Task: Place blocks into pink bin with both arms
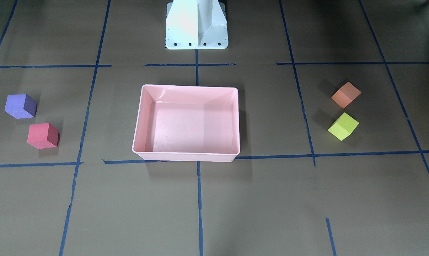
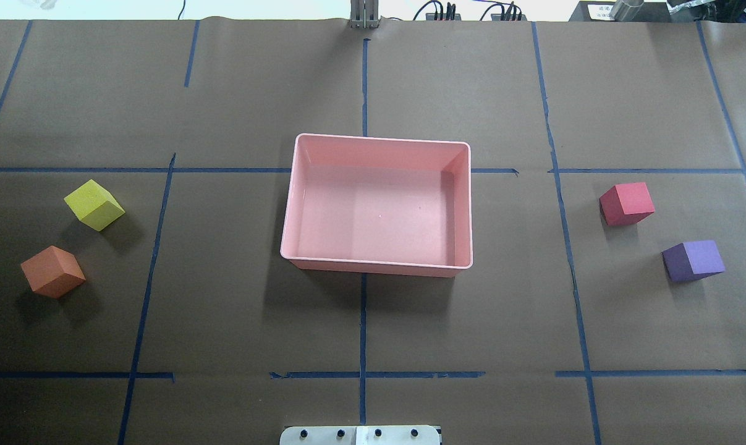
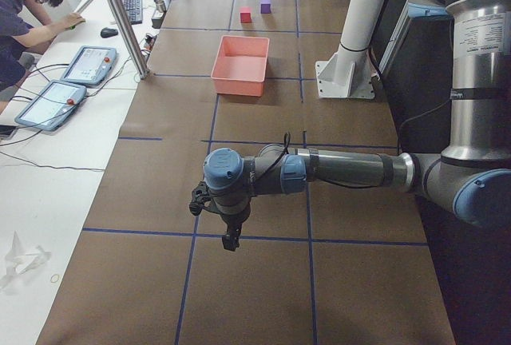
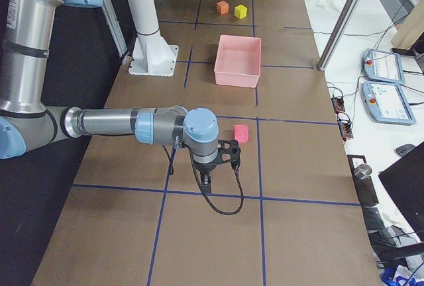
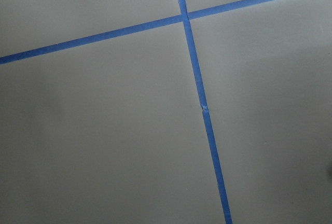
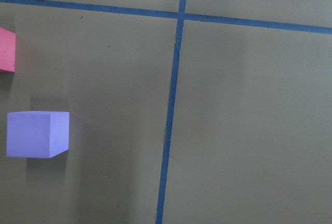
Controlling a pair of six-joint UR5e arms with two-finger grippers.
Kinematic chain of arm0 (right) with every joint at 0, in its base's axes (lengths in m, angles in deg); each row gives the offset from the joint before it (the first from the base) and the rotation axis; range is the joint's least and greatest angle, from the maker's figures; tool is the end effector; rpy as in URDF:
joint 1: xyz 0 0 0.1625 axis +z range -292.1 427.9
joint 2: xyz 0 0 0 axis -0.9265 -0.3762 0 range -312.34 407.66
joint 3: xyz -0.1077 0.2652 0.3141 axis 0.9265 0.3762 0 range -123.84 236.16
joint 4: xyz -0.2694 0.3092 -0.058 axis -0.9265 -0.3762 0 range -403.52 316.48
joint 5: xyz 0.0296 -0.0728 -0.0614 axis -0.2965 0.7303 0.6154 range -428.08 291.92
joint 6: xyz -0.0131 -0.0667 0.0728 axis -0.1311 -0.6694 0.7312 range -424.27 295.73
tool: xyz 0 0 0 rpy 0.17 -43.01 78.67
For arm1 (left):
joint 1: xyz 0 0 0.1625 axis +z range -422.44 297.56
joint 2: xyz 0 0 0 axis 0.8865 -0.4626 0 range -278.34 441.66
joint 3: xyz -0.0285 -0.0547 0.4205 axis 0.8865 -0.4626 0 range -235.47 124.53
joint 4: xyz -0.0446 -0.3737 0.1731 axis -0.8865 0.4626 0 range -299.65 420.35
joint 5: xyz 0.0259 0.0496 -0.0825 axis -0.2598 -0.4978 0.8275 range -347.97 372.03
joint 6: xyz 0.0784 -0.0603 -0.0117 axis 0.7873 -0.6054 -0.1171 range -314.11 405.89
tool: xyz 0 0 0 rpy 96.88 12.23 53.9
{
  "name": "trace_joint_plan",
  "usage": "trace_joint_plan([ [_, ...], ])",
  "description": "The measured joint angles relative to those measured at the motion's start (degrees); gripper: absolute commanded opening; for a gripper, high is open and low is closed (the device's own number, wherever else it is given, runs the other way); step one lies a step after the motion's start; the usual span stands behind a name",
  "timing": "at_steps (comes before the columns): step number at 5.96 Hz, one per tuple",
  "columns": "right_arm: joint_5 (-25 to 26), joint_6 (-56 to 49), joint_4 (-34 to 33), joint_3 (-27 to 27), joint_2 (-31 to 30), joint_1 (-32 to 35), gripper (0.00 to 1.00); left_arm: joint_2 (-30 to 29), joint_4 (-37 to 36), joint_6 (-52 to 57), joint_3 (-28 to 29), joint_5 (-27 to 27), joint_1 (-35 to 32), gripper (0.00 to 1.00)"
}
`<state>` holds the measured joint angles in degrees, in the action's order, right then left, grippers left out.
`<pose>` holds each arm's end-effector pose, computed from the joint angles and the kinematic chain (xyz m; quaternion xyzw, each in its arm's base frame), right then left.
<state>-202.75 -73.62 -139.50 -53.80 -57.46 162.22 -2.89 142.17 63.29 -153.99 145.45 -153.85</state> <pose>0.0915 -0.3724 0.6124 0.0361 -0.3784 -0.0368 0.9242 -0.0759 -0.4424 0.6455 0.0196 0.3713 0.1128 0.9214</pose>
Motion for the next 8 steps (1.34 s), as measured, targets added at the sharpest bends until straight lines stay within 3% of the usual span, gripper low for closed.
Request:
trace_joint_plan([
  [2, -0.1, 0.0, 0.0, -0.3, 0.0, 0.0, 1.0, 0.2, -0.4, 0.0, -1.3, -0.1, 0.0, 1.0],
  [4, -0.6, 4.0, 4.1, -0.8, 0.9, -2.8, 0.99, 1.0, -0.3, 0.0, -1.5, 0.1, 0.1, 1.0],
  [6, -0.4, 19.7, 8.2, 0.3, 7.5, -13.0, 1.0, 1.2, -0.1, 0.0, -1.4, 0.2, 0.1, 1.0],
  [8, 2.2, 25.1, 11.2, 3.0, 13.4, -20.5, 1.0, 1.2, 0.0, 0.0, -1.4, 0.2, 0.2, 1.0],
])
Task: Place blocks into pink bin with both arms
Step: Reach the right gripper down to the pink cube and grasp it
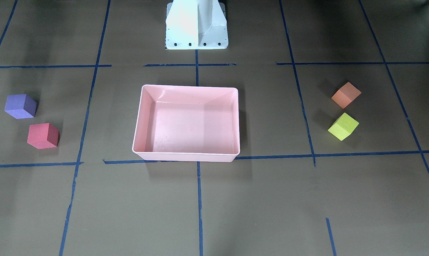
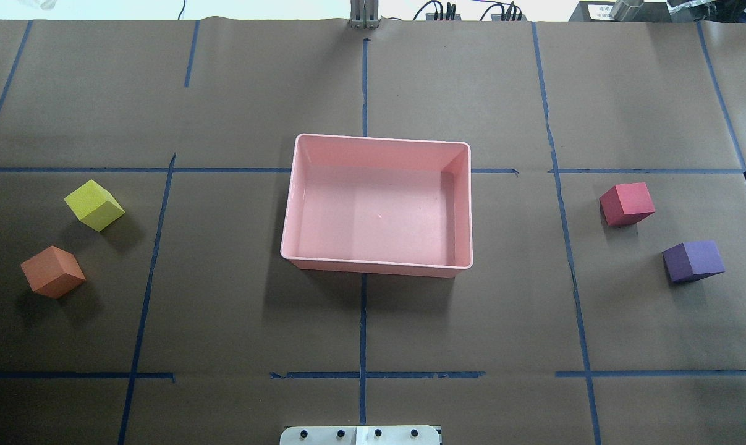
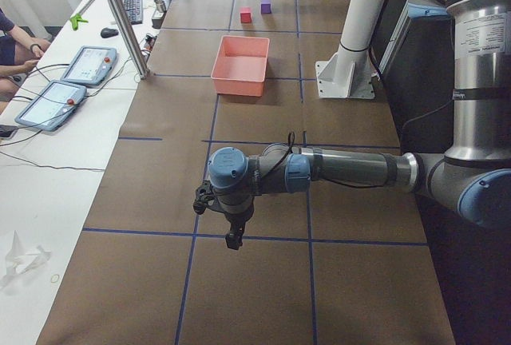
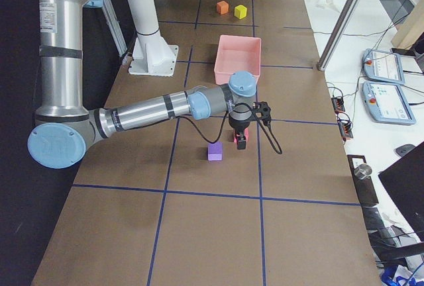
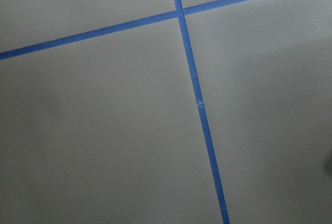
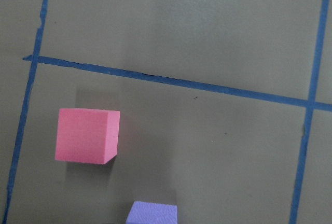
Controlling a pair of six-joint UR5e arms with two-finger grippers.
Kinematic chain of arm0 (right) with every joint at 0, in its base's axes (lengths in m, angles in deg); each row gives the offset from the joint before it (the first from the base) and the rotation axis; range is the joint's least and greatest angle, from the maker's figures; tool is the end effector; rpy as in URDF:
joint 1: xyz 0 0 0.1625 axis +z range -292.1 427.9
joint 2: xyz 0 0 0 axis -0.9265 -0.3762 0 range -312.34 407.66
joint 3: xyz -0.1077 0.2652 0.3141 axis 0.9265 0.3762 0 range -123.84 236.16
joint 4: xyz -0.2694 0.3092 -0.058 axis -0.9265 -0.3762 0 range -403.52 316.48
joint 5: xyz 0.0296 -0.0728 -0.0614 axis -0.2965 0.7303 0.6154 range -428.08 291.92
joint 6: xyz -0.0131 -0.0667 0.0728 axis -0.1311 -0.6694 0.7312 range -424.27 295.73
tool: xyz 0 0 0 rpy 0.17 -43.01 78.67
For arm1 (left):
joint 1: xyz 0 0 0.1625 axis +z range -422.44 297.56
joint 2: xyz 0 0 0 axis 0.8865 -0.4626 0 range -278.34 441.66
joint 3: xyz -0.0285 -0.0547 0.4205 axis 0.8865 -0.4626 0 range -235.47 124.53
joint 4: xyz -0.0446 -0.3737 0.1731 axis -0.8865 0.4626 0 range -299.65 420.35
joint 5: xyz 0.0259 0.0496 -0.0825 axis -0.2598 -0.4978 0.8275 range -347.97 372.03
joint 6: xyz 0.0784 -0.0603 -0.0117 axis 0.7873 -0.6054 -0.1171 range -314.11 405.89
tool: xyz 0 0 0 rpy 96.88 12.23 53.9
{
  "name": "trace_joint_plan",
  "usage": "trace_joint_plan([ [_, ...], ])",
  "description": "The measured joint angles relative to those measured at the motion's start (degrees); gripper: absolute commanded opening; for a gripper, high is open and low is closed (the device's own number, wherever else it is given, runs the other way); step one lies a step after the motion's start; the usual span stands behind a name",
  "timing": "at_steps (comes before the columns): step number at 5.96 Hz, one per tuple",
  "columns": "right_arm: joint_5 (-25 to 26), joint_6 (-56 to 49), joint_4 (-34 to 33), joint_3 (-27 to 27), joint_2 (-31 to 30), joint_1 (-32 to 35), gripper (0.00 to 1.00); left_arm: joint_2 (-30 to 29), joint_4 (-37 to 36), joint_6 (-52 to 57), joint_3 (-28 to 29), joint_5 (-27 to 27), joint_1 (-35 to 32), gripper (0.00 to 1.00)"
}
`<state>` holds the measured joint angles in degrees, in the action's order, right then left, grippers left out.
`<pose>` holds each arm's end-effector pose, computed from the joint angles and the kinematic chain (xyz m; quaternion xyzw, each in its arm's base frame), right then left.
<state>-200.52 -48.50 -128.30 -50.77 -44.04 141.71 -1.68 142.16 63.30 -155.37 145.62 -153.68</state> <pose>-0.0718 -0.4841 0.5182 0.0610 -0.3880 -0.0676 0.9171 -0.0741 -0.4339 0.6429 0.0206 0.3725 0.1146 0.9207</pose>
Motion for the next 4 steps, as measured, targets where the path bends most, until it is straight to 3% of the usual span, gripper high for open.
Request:
trace_joint_plan([
  [2, 2.5, 9.1, 9.9, 5.1, 3.8, -7.0, 1.0, 0.0, 0.0, 0.0, 0.0, 0.0, 0.0, 1.0],
  [4, 5.7, 12.5, 11.9, 8.8, 6.8, -12.2, 1.0, 0.0, 0.0, 0.0, 0.1, 0.0, 0.0, 1.0],
])
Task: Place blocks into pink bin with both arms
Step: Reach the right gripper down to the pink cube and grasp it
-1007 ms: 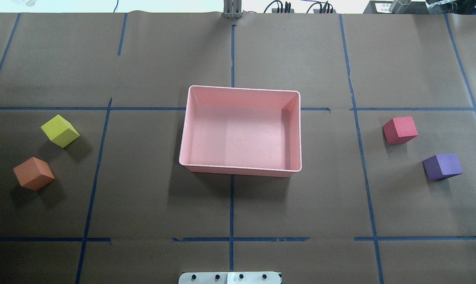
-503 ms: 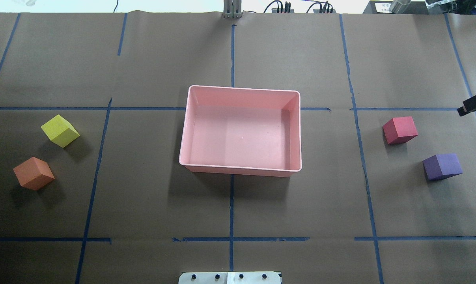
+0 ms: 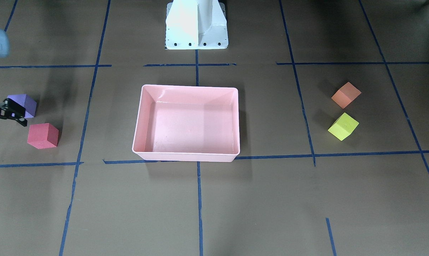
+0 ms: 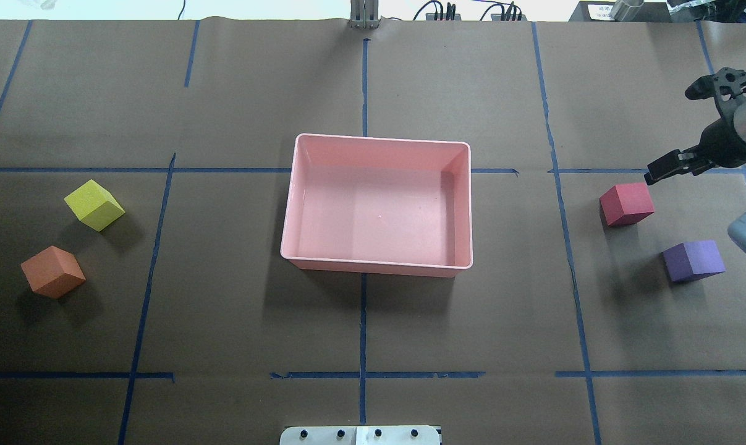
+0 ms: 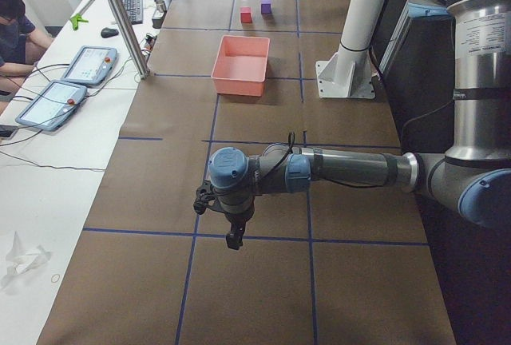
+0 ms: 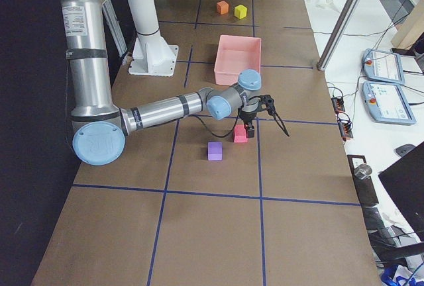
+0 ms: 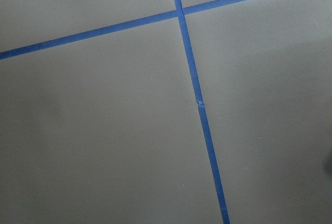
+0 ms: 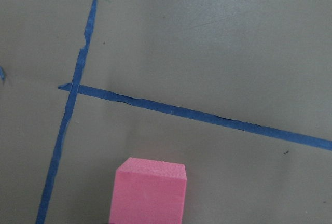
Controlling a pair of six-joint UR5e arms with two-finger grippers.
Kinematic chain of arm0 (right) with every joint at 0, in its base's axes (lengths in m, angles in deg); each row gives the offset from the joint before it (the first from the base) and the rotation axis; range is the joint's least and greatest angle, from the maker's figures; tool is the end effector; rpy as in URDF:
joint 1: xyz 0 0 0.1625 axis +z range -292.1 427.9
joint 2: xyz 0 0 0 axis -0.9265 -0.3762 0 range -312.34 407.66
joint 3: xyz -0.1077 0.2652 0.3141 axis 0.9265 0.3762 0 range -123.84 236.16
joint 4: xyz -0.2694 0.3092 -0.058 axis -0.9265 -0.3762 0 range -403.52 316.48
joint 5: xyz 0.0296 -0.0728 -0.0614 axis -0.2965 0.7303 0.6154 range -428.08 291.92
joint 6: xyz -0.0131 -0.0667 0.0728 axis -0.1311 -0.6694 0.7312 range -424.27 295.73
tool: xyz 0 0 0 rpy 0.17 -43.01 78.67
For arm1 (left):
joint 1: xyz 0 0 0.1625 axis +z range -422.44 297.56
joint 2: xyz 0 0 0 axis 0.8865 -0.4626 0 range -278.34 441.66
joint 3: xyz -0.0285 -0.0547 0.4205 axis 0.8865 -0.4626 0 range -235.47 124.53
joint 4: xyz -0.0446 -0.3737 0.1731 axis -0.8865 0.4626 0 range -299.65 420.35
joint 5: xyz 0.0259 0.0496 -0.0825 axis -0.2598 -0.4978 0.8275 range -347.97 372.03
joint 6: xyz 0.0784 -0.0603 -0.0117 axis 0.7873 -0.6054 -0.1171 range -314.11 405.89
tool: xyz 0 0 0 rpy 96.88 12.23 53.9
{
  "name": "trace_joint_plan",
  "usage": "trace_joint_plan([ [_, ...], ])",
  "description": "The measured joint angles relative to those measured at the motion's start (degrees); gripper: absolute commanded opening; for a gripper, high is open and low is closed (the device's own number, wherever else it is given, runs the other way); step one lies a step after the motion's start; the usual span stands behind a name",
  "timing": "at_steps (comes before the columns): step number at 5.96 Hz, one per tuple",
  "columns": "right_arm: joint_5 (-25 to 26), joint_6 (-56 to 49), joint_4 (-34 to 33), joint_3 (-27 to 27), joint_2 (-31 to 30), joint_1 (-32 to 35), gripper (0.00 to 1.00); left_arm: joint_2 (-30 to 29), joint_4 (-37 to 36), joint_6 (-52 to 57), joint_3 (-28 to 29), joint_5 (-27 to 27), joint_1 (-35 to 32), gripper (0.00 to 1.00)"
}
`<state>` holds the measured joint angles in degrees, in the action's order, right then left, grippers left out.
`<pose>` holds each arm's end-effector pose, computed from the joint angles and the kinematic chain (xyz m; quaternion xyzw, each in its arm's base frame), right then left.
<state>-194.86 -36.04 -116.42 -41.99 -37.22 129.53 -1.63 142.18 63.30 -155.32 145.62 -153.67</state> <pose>-0.1947 -0.5154 0.5141 0.0745 -0.3859 -0.0838 0.9157 -0.0740 -0.4334 0.6437 0.0199 0.3726 0.1144 0.9207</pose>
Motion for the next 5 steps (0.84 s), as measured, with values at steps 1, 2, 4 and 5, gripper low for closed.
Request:
trace_joint_plan([
  [1, 0.7, 0.3, 0.1, 1.3, 0.6, -1.8, 1.0, 0.2, 0.0, 0.0, -0.1, 0.0, 0.0, 1.0],
  [2, 1.2, 0.4, 0.1, 2.1, 0.8, -3.2, 1.0, 0.5, 0.1, 0.0, -0.1, 0.0, 0.0, 1.0],
  [4, 2.3, 0.4, 0.1, 3.5, 0.9, -5.5, 1.0, 0.6, 0.2, 0.0, -0.2, 0.0, 0.0, 1.0],
  [5, 3.1, 0.4, 0.1, 4.4, 1.3, -6.8, 1.0, 0.6, 0.2, 0.0, -0.2, 0.0, 0.0, 1.0],
])
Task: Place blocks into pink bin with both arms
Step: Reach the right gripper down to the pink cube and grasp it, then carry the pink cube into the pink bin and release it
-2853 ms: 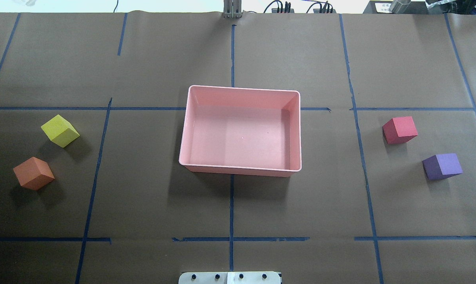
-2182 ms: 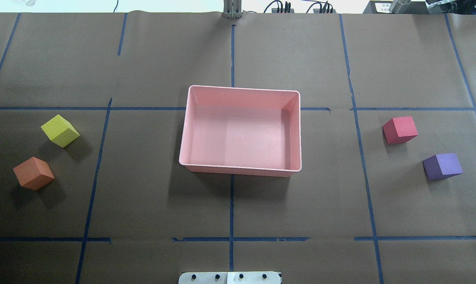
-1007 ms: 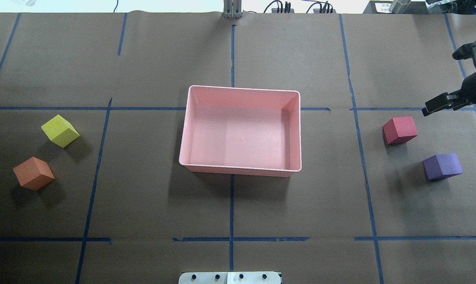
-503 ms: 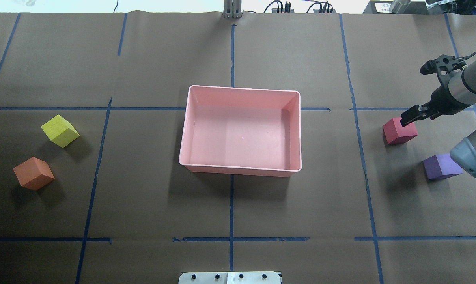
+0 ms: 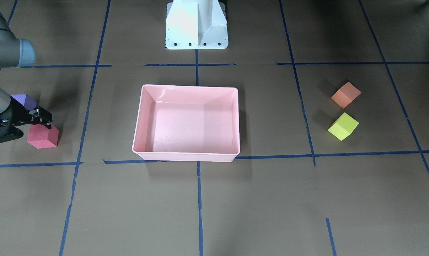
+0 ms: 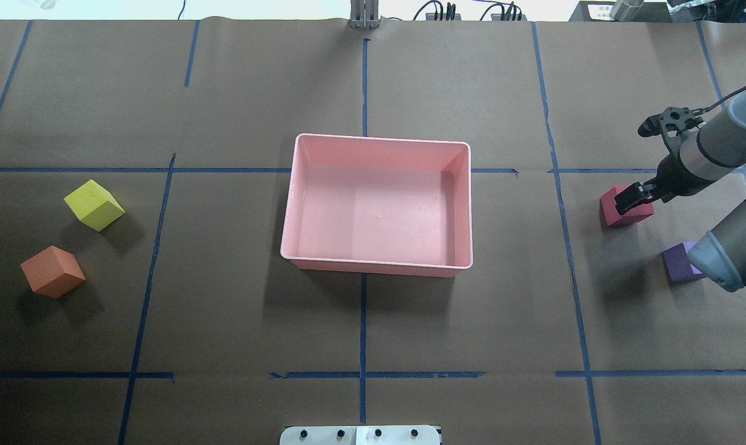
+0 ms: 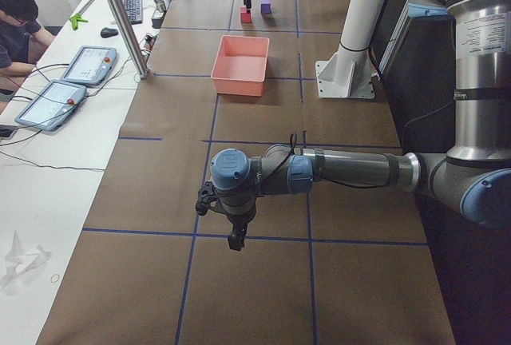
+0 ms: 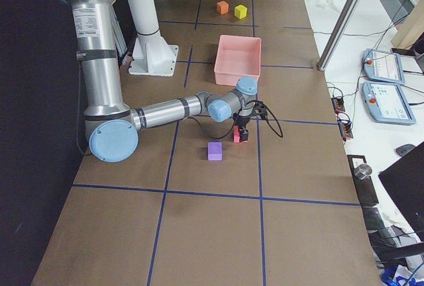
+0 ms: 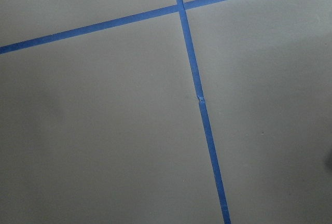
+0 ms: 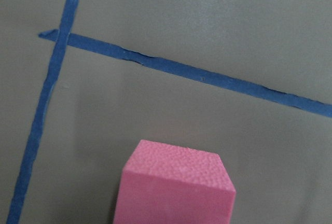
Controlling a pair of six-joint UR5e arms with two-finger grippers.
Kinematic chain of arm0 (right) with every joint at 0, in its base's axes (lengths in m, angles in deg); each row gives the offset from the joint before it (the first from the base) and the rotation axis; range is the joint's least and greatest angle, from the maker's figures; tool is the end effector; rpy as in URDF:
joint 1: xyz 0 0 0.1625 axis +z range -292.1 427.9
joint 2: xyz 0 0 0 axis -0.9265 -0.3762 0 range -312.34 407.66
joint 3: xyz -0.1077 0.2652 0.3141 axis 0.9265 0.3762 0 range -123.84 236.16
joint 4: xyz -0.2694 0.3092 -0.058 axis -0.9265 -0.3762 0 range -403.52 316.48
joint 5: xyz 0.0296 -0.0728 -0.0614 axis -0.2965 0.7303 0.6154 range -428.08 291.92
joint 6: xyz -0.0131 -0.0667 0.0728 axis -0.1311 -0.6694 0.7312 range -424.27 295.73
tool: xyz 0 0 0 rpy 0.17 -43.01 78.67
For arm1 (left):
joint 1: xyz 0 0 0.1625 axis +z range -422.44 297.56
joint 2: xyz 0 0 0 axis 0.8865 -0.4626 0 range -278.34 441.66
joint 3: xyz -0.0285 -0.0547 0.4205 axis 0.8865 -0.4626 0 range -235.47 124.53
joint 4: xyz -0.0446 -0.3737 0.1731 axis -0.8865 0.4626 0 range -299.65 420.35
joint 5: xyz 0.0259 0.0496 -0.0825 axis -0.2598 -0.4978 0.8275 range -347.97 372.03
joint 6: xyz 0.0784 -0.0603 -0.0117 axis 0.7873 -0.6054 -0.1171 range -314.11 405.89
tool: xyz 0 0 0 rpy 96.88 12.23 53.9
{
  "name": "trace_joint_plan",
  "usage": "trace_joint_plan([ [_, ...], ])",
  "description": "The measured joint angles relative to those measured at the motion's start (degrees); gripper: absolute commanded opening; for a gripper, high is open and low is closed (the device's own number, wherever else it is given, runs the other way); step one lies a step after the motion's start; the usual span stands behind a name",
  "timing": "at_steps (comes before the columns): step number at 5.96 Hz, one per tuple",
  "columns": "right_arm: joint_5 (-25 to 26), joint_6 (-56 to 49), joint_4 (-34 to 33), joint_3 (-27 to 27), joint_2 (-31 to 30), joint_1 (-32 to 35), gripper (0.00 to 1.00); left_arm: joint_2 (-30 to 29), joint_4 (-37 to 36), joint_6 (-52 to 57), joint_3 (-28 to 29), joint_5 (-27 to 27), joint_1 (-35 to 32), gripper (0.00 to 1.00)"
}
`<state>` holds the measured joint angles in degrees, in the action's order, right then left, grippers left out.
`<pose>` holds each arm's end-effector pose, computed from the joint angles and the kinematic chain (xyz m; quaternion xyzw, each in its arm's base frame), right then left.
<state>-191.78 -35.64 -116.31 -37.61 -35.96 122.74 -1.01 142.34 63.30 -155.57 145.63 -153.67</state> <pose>-0.2587 -0.5027 0.5434 0.0434 -0.3587 -0.1214 0.9245 -0.0739 -0.4287 0.6460 0.0182 0.3729 0.1138 0.9207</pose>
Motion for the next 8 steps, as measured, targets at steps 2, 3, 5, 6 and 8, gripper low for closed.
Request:
trace_joint_plan([
  [2, 0.6, -0.1, 0.1, 2.9, 2.1, -1.4, 0.99, 0.0, 0.0, 0.0, 0.1, 0.0, 0.0, 1.0],
  [3, 0.6, -0.2, 0.1, 3.7, 2.6, -1.6, 0.51, 0.1, 0.0, 0.0, 0.1, 0.0, 0.0, 1.0],
  [5, 0.6, 0.0, 0.1, 3.8, 2.8, -1.8, 0.23, 0.1, 0.0, 0.0, 0.1, 0.0, 0.0, 1.0],
  [6, 0.4, 0.8, -0.2, 3.0, 3.6, -1.7, 0.22, 0.1, 0.0, 0.0, 0.1, 0.0, 0.0, 1.0],
  [8, 0.0, 9.2, -0.9, 1.9, 9.7, -1.7, 0.24, 0.1, 0.0, 0.0, 0.1, 0.0, 0.0, 1.0],
])
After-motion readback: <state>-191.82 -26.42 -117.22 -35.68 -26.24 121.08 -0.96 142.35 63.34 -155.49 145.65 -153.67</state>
